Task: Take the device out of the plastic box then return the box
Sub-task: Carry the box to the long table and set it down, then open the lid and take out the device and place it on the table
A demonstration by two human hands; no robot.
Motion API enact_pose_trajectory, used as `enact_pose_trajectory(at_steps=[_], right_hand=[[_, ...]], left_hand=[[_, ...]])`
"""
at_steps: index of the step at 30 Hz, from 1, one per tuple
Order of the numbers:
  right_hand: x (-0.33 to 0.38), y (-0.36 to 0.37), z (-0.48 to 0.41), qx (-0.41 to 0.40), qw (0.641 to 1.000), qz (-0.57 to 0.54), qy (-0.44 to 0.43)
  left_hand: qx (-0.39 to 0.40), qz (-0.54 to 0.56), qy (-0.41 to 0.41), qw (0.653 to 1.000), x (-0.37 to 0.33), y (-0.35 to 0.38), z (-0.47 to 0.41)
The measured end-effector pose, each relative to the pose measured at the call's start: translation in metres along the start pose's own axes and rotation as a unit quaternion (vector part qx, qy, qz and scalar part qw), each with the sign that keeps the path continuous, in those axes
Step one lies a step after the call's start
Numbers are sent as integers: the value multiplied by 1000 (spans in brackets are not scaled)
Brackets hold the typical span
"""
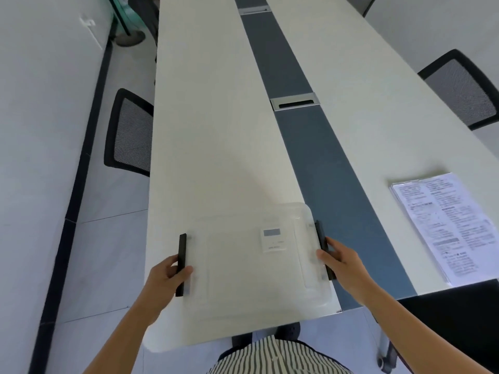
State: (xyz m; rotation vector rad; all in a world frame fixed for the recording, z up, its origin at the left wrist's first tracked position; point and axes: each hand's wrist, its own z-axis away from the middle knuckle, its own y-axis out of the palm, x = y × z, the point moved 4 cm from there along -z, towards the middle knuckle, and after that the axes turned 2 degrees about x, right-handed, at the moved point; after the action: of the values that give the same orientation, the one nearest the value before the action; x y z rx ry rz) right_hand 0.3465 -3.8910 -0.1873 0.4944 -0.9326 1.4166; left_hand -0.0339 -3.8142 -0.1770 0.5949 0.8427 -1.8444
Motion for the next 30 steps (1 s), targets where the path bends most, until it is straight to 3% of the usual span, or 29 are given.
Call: enact_pose_trajectory(at_steps=[6,9,12,16,19,21,24,27,30], right_hand=[[-5,-10,0,-70,982,170,-40],[-3,-8,12,-101,941,315,-72],[-1,3,24,-68,940,331,-45],[17,7,44,-70,969,234,-33],[62,4,49,-49,998,31,-32],[91,1,36,-28,996,-88,-18],[132,-2,-4,-41,988,-148,-14],[156,9,-63,-34,987,-154,10],[154,27,-122,-54,989,-133,46]], left_hand=[[-174,-143,107,968,-5,6,15],[-204,-212,91,951,2,18,20],[-211,-194,61,956,2,23,23],[-224,-98,63,968,-26,15,36],[-219,5,101,971,-68,0,40],[-199,68,123,970,-90,-10,31],[-168,134,135,967,-108,-13,3],[-158,99,135,973,-100,-3,-25],[-140,-83,83,983,-60,14,-46]])
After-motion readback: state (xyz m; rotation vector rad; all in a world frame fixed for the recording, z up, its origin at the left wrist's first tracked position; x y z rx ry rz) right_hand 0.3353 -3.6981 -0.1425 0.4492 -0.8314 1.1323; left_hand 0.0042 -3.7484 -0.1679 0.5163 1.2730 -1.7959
